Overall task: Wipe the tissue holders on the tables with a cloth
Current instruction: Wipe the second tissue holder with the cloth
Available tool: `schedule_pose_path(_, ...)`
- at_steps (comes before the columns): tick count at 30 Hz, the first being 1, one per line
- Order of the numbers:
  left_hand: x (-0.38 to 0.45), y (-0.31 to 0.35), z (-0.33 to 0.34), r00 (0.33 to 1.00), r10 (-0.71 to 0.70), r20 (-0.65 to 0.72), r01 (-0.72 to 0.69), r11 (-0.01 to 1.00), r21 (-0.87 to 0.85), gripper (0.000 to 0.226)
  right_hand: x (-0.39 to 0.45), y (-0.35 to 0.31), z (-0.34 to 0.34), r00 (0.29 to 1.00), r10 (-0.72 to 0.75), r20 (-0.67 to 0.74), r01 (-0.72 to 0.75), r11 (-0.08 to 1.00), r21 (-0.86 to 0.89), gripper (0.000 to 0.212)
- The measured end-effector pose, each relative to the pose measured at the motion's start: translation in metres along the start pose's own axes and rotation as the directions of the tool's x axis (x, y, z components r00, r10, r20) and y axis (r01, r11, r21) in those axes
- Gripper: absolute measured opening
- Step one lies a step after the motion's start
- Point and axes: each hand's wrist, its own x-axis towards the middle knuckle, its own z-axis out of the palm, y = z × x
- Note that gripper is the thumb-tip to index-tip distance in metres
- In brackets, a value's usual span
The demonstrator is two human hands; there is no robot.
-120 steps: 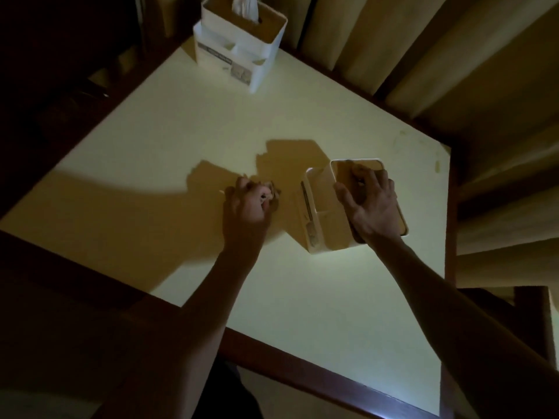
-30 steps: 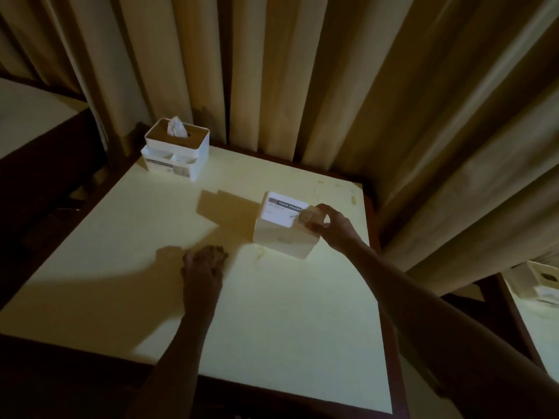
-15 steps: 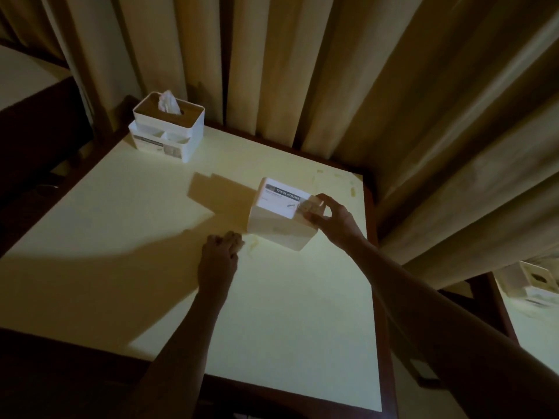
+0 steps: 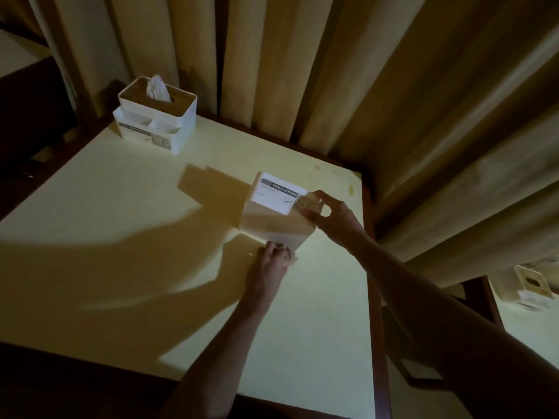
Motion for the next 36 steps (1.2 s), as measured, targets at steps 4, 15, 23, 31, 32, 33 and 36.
schedule_pose_path(4,0.022,-0.052,-0.023,0.986,-0.125,-0.113,0.137,0.985,0.102,0.020,0.000,0.001,0.002,1.000,0.008,0.012,-0.009,0.998,0.055,0.028)
schedule_pose_path(15,0.015,0.011,-0.004,0.999,-0.032,0.003,0.032,0.966,-0.255,0.011,0.002,0.003,0.000,1.000,-0.009,0.002,0.009,0.998,0.064,0.028)
schedule_pose_path(23,0.035,-0.035,-0.061,0.802,-0.490,-0.340,0.259,0.800,-0.541,0.015,-0.001,0.000,0.001,1.000,-0.002,-0.001,0.002,0.996,0.087,0.029)
schedule_pose_path(31,0.015,0.054,-0.066,0.976,-0.174,-0.134,0.051,0.773,-0.632,0.007,-0.002,0.000,0.003,1.000,0.013,-0.012,-0.013,0.997,0.077,0.023)
schedule_pose_path(32,0.015,0.056,-0.069,0.981,-0.146,-0.129,0.030,0.765,-0.643,0.008,-0.002,0.000,0.003,1.000,0.011,-0.010,-0.010,0.997,0.074,0.023)
schedule_pose_path(33,0.018,0.053,-0.075,0.976,-0.147,-0.158,0.010,0.764,-0.645,0.010,-0.002,0.000,0.004,1.000,0.009,-0.013,-0.008,0.997,0.072,0.023)
schedule_pose_path(36,0.037,0.019,-0.086,0.857,-0.307,-0.414,-0.007,0.795,-0.606,0.015,-0.003,-0.002,0.003,0.999,0.027,-0.019,-0.025,0.995,0.095,0.024)
